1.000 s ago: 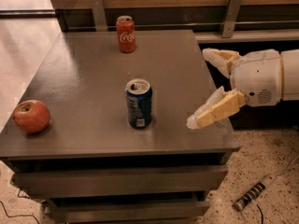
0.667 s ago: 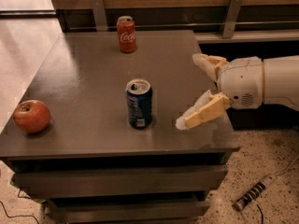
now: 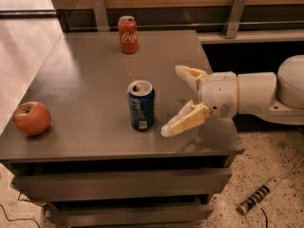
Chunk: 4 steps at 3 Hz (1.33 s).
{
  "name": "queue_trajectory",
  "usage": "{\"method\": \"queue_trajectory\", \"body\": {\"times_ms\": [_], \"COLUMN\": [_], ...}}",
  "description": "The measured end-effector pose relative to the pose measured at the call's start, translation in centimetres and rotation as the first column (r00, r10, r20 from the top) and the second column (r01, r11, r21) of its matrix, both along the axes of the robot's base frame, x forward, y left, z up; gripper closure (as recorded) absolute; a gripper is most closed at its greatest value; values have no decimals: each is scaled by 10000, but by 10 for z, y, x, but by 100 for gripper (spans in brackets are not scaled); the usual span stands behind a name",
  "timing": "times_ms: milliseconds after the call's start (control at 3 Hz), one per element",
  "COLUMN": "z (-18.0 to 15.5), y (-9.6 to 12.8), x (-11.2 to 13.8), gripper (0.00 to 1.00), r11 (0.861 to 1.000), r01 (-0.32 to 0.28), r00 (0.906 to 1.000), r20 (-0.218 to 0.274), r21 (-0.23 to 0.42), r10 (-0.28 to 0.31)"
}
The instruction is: Move pepsi can near coke can
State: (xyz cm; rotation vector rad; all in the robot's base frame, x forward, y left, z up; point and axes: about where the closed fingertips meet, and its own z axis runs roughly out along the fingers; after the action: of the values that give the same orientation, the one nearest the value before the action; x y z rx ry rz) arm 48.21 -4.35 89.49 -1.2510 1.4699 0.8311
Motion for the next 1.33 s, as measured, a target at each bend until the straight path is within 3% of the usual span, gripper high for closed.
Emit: {"method": "queue_trajectory", "body": {"times_ms": [333,667,1000,1333], "z": [-16,-21,-21,-20], "y": [36,51,71,73], "x": [-2,-4,-6,-6], "gripper": [0,0,18,41], "r11": [9927,9863,9752,9750], "r01": [-780,-1103,-1576,-1605], "r00": [9970,9939,9875,9870], "r20": [78,113,281,290], "r21": [921,1224,1557,1540], "r10": [776,1097,1551,1579]}}
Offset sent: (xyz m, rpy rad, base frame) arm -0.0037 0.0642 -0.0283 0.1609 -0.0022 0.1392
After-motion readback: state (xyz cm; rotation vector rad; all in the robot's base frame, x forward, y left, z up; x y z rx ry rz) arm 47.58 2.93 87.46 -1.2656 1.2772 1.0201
